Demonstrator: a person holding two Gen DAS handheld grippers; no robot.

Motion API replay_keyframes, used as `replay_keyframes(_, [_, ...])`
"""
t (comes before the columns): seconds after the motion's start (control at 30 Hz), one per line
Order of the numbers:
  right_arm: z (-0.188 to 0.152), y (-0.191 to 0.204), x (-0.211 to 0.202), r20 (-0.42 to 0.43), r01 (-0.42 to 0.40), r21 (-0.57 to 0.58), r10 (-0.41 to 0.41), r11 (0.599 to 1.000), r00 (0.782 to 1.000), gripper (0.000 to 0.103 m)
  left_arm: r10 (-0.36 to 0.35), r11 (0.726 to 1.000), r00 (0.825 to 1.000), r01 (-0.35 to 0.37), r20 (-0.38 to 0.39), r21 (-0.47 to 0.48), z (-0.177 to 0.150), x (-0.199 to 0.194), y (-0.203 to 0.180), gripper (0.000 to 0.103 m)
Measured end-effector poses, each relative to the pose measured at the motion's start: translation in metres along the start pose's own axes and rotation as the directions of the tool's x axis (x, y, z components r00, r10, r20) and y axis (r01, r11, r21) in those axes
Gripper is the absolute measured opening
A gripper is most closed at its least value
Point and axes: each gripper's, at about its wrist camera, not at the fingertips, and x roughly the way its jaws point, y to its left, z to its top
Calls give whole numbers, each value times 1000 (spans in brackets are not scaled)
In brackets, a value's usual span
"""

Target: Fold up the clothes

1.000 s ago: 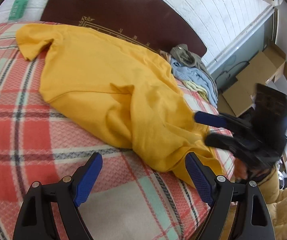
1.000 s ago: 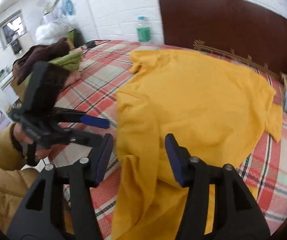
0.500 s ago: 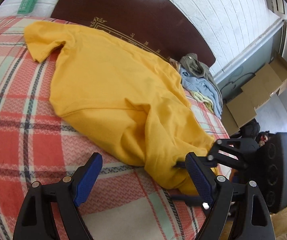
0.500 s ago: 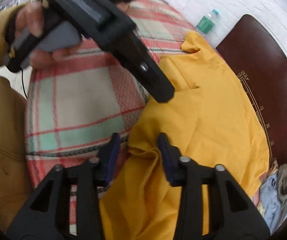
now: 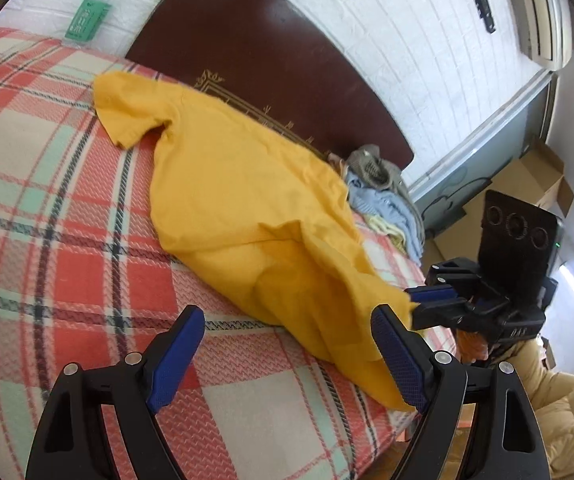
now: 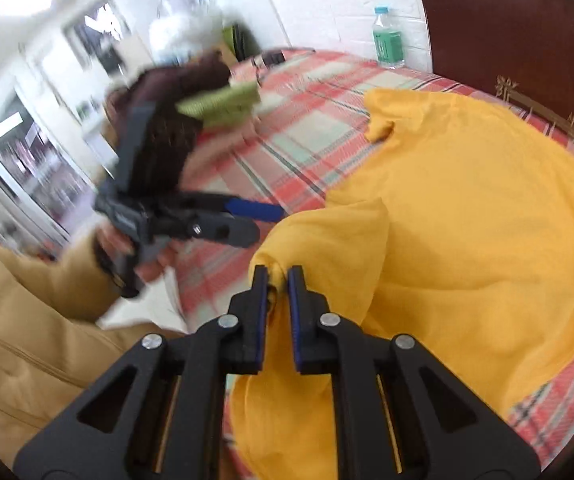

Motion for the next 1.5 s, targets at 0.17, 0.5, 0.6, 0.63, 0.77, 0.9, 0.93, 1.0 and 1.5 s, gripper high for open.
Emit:
replay_keyframes(0.17, [-12, -5, 29, 87, -208, 148, 197, 967, 977, 12, -58, 997, 997, 61, 58, -43, -3, -33, 11, 102])
replay_keyframes(0.5, [-39, 32, 128, -66, -391, 209, 412, 896, 909, 13, 32, 999, 999, -32, 6, -38, -34, -57, 12, 102])
replay_keyframes(0.6, [-40, 37, 143, -140, -354, 205, 385, 913, 912, 27, 65, 998, 997, -66, -49, -17, -45, -45, 9, 102])
replay_keyframes(0.63, [-40, 38, 144, -157, -333, 198, 366, 922, 917, 33, 77, 997, 995, -77, -65, -11, -48, -41, 8, 102])
replay_keyframes(0.77, [-44, 43, 120, -134, -215, 129, 232, 968, 963, 56, 113, 994, 988, -111, -108, 22, -54, -28, 3, 102])
replay_keyframes(0.9, [-61, 24, 57, 18, -5, 148, 2, 989, 1000, 56, 137, 990, 981, -131, -137, 58, -56, -14, -5, 102])
replay_keyframes(0.93, [-67, 16, 37, 55, 78, 165, -88, 983, 995, 56, 145, 988, 979, -136, -145, 69, -56, -10, -8, 102])
replay_keyframes(1.0, [-84, -1, -5, 110, 267, 218, -295, 939, 949, 63, 152, 986, 977, -140, -152, 88, -56, -3, -13, 102])
replay_keyframes(1.5, [-168, -66, -56, 109, 333, 446, -420, 831, 901, 7, 242, 968, 965, -234, -104, 89, -41, 8, -39, 102])
